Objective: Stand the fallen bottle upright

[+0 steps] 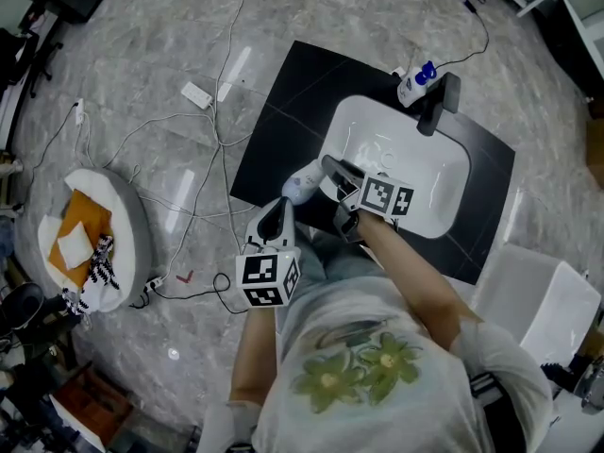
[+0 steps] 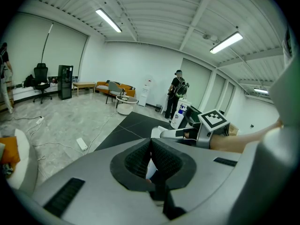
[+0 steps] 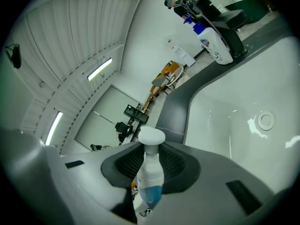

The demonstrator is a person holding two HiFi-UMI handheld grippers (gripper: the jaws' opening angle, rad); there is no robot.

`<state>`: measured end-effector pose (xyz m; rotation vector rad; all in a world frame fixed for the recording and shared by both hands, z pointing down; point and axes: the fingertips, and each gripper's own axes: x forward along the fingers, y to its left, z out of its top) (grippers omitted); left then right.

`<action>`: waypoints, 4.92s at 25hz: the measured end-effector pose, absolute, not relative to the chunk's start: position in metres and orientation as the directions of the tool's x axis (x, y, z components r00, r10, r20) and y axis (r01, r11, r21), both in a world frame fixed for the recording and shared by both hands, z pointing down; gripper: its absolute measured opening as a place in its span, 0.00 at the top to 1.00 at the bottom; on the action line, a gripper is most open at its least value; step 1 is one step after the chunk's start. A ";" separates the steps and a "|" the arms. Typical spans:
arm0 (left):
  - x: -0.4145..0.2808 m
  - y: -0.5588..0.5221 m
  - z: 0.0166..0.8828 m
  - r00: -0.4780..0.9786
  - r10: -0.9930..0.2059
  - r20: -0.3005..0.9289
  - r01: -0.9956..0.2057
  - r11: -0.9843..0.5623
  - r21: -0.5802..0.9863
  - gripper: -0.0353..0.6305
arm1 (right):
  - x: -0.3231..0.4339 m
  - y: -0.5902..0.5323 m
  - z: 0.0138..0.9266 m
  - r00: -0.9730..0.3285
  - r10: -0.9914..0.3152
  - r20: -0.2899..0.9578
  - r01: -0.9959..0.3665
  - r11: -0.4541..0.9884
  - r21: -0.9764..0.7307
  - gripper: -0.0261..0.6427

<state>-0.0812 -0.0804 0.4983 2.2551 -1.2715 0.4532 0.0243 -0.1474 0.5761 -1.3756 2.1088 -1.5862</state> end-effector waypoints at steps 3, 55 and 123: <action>-0.081 -0.079 0.498 0.504 -0.696 0.512 -0.863 -0.430 0.265 0.92 | 0.023 -0.147 0.573 -0.567 -0.737 0.369 -0.574 0.031 -0.819 0.78; -0.086 -0.060 0.492 0.491 -0.716 0.497 -0.871 -0.412 0.266 0.92 | -0.007 -0.135 0.530 -0.629 -0.688 0.361 -0.728 0.359 -0.584 0.78; -0.109 -0.038 0.484 0.483 -0.717 0.502 -0.876 -0.393 0.280 0.92 | -0.052 -0.110 0.507 -0.648 -0.645 0.405 -0.756 0.609 -0.239 0.78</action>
